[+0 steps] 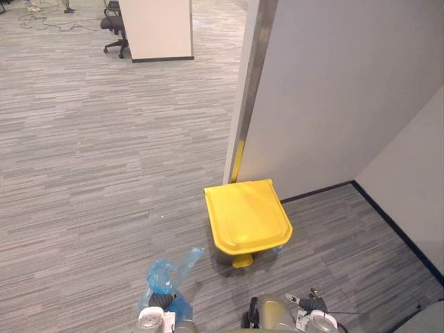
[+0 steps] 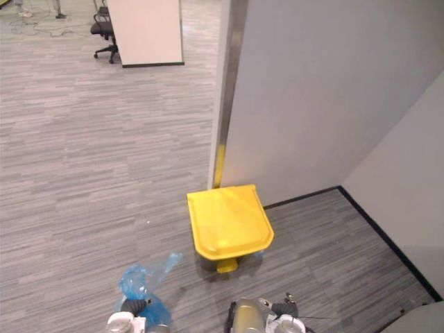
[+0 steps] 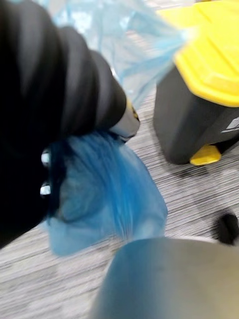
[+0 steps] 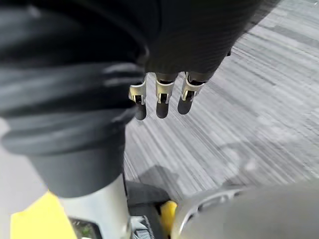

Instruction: Gather rubbish on tea table into small bin, then transfer packed bag to large trash can.

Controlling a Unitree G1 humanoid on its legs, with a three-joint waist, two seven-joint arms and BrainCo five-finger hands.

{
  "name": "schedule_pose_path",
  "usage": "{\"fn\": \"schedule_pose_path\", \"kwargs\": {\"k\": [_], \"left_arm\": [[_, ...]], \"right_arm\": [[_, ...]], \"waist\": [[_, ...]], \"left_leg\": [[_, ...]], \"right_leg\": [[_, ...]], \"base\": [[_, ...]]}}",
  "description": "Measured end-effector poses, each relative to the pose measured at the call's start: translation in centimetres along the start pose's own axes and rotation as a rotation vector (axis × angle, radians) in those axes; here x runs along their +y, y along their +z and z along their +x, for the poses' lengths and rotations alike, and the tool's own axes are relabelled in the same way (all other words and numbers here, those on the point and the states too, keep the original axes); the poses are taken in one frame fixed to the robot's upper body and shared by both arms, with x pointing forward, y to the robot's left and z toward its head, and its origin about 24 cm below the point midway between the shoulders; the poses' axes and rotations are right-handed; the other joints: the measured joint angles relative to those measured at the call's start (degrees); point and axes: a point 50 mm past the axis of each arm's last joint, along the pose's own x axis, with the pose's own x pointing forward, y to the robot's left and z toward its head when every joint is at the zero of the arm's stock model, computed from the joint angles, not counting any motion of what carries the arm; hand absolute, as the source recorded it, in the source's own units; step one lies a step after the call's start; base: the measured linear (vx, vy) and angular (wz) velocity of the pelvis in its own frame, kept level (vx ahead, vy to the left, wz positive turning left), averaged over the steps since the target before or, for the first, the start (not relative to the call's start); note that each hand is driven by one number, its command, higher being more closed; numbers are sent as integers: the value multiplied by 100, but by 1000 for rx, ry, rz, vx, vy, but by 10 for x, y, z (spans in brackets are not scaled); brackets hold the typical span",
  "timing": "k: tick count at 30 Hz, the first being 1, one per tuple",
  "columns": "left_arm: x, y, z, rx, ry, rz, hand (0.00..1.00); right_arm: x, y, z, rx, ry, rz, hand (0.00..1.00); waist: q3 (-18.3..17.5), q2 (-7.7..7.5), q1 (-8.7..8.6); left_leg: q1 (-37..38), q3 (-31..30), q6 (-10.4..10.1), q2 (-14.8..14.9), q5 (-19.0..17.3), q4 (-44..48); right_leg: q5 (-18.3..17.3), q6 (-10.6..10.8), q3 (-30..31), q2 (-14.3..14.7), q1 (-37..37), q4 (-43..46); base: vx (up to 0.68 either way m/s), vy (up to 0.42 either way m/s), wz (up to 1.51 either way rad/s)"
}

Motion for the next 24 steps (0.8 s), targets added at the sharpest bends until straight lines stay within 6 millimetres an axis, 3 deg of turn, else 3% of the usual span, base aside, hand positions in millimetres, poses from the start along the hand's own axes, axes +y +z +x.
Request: {"fn": "schedule_pose_path", "kwargs": {"k": [2, 3, 5, 10, 16, 19, 21, 24], "left_arm": [[0, 8, 2, -21, 4, -16, 100], [-7, 13, 3, -29, -4, -44, 100], [-21, 27, 5, -67, -37, -61, 100], [-29, 45, 6, -119, -59, -63, 100], [-39, 65, 6, -181, -82, -88, 100], [-41, 77, 6, -232, -91, -74, 100], [-36, 84, 7, -255, -78, -68, 100], [-30, 99, 7, -311, -61, -43, 100]], "right_arm": [[0, -2, 0, 13, -8, 1, 0], [-3, -3, 0, 21, -21, 10, 0], [-5, 11, 4, -18, -31, 12, 0], [-7, 15, 4, -39, -28, 26, 0], [0, 25, 6, -75, 4, -30, 0], [24, 49, 7, -154, 88, -120, 0], [46, 67, 5, -215, 155, -170, 0], [81, 126, -4, -407, 241, -205, 0]], "waist": [[169, -138, 43], [249, -71, 51], [461, 156, 83], [485, 187, 99], [394, 274, 104], [347, 278, 152], [349, 274, 275], [370, 288, 409]], "left_leg": [[258, 42, -230, -48, -182, 214], [401, -28, -313, 8, -326, 386], [439, -18, -175, 136, -230, 425], [712, -217, -202, 480, -238, -28], [145, -376, -391, 900, 28, -270], [-592, -775, -506, 1029, 177, -164], [-939, -897, -558, 1119, 288, -92], [-1463, -1211, -653, 1191, 580, -102]], "right_leg": [[221, 106, -133, 19, 249, -856], [545, 6, -116, 47, 366, -781], [224, -20, -154, 64, 276, -260], [-619, -189, -448, 75, -12, 810], [-570, -136, -790, 303, -275, 478], [-499, -237, -987, 347, -583, 278], [-482, -225, -1156, 336, -706, 225], [-481, -222, -1522, 211, -853, 157]], "base": [[350, -138, 24], [456, -179, 32], [352, -155, 31], [222, -174, 29], [68, -177, 25], [3, -143, 57], [-36, -178, 51], [-60, -186, 69]]}}
